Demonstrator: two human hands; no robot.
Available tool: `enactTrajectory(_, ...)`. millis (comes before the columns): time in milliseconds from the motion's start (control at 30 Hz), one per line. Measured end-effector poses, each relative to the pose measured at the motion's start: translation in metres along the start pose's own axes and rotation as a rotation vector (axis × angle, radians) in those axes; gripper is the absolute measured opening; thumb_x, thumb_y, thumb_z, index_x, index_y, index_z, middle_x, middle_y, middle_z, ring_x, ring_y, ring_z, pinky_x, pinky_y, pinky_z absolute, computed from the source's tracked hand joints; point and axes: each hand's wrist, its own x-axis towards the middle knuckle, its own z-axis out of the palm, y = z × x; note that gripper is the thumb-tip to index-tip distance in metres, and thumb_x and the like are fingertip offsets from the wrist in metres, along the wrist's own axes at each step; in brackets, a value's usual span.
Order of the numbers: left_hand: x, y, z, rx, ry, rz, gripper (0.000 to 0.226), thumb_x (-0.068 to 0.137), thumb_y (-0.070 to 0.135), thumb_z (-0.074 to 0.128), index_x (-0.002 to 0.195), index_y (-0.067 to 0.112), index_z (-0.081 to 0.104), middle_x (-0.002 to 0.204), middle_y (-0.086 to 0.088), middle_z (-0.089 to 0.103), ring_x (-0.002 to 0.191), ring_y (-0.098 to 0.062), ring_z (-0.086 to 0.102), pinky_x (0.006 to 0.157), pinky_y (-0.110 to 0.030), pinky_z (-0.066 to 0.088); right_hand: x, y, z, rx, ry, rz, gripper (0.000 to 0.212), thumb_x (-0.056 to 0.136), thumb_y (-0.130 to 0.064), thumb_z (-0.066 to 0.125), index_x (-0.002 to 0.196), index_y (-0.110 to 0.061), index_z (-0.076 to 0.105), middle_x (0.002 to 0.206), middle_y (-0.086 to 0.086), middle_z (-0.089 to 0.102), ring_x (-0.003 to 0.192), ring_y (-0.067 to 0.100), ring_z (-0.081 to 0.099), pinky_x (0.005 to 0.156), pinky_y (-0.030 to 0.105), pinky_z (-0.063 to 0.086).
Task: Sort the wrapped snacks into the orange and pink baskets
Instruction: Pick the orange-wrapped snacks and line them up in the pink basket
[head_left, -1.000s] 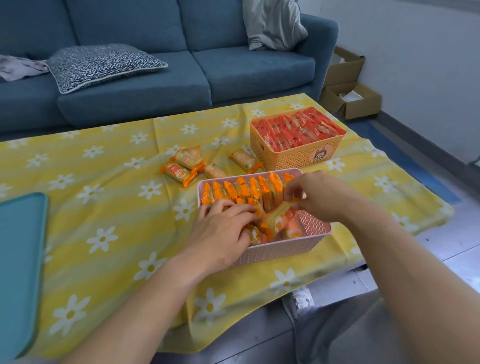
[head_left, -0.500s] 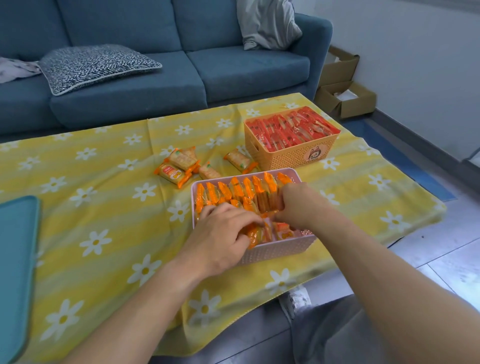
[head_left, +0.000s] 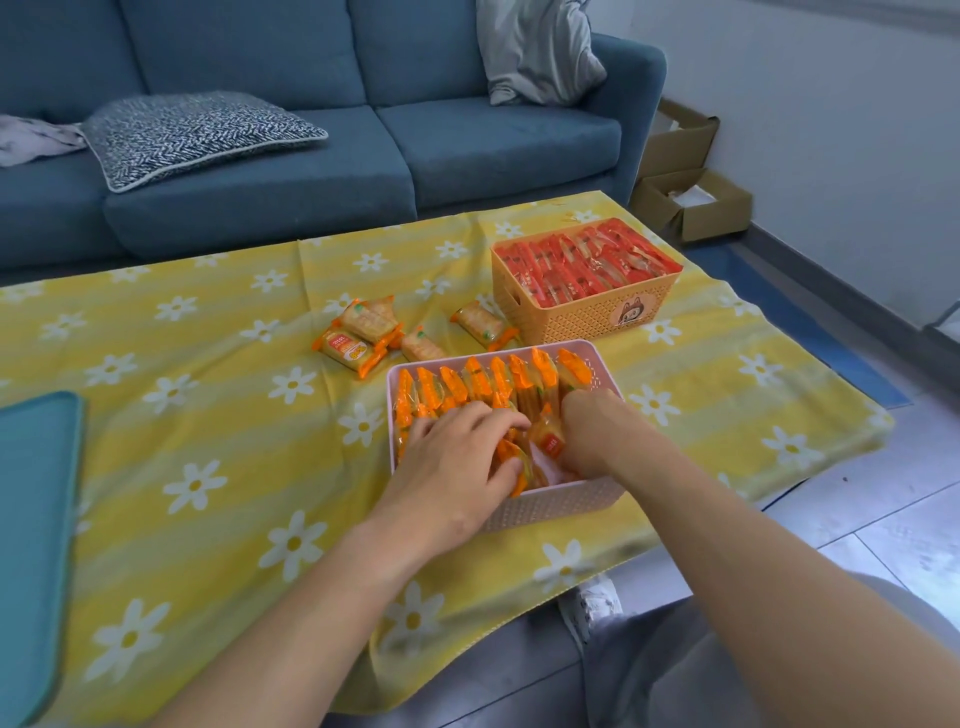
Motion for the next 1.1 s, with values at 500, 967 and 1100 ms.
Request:
enactTrajectory(500, 0.000, 0.001, 0.002, 0.071, 0.032, -0.012, 0.044, 0.099, 0.044, 0.047, 0.142, 0.037, 0.039, 0.140, 0.014, 0.054, 0.128, -0.015, 0.041, 0.101, -0.038, 0.032, -0.012, -0.021, -0.002, 0.716, 0.167, 0.098, 0.021, 0.084, -0.013, 0.061, 0.064, -0.007, 0.063, 0.061, 0.004, 0.063, 0.060, 0.022, 0.055, 0.051, 0.027, 0.037)
enactTrajectory(967, -0.002, 0.006, 0.001, 0.047, 0.030, -0.066, 0.041, 0.099, 0.043, 0.049, 0.138, 0.032, 0.043, 0.134, 0.007, 0.060, 0.130, -0.018, 0.042, 0.102, -0.039, 0.032, -0.009, -0.029, -0.006, 0.627, 0.231, 0.156, 0.025, 0.082, -0.017, 0.058, 0.058, -0.015, 0.053, 0.054, 0.000, 0.057, 0.054, 0.020, 0.056, 0.046, 0.026, 0.037)
enactTrajectory(1100, -0.003, 0.007, -0.002, 0.006, 0.027, -0.075, 0.040, 0.098, 0.040, 0.052, 0.137, 0.032, 0.045, 0.131, 0.004, 0.060, 0.125, -0.020, 0.047, 0.102, -0.040, 0.035, -0.012, -0.026, -0.006, 0.590, 0.203, 0.112, 0.034, 0.078, -0.011, 0.058, 0.048, -0.015, 0.043, 0.044, -0.003, 0.040, 0.046, 0.017, 0.038, 0.044, 0.027, 0.027)
